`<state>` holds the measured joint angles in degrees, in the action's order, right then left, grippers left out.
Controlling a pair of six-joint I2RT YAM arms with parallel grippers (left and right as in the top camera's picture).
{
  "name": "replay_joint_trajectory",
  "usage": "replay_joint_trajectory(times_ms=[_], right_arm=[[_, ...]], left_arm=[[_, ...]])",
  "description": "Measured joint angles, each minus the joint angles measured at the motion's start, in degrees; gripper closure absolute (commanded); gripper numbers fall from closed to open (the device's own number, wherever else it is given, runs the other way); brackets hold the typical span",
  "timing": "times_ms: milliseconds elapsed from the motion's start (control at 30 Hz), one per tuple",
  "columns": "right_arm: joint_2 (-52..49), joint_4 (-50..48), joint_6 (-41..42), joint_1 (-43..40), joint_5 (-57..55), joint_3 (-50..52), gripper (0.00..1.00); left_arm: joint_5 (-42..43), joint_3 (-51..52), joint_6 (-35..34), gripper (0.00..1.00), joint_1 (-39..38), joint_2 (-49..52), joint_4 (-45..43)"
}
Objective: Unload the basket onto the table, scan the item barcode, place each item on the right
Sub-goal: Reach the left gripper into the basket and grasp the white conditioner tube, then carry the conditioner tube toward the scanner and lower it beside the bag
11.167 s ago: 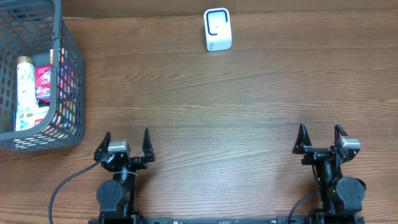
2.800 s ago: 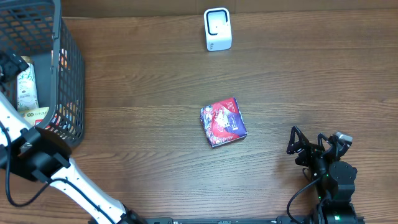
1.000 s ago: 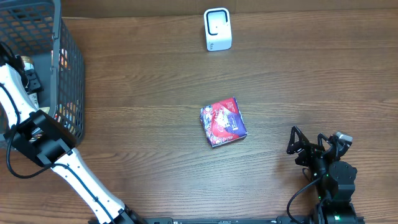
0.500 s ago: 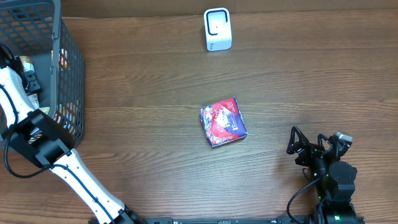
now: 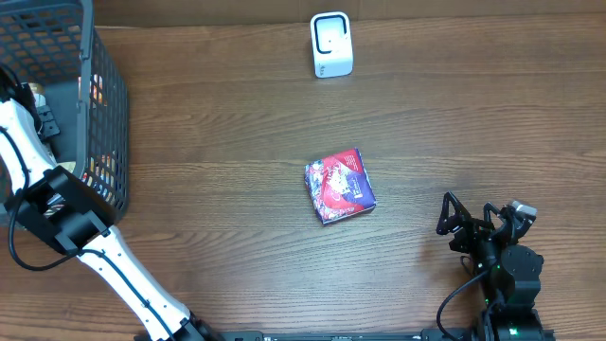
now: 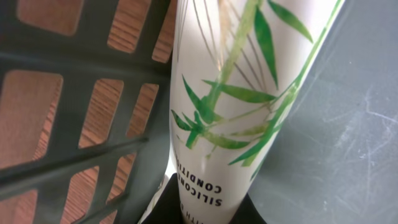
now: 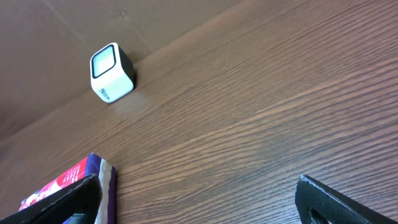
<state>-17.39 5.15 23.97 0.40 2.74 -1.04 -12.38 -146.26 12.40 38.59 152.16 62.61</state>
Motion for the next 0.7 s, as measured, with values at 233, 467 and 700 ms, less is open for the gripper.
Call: replay_joint_trajectory(times_ms=[233, 467, 700], right_arm=[[0.00, 0.02, 0.02, 0.02, 0.00, 0.00, 0.00], [0.00, -0.02, 0.04, 0.00, 0.00, 0.00, 0.00], [0.00, -0.02, 0.02, 0.02, 0.00, 0.00, 0.00]], left_arm=[[4.52, -8.11, -3.48, 0.96, -1.18, 1.29, 8.13], [7.06, -24.37, -5.11, 0.96, -5.60, 2.56, 14.95], [13.42, -30.80, -8.37, 0.96, -10.82, -1.07, 18.38]])
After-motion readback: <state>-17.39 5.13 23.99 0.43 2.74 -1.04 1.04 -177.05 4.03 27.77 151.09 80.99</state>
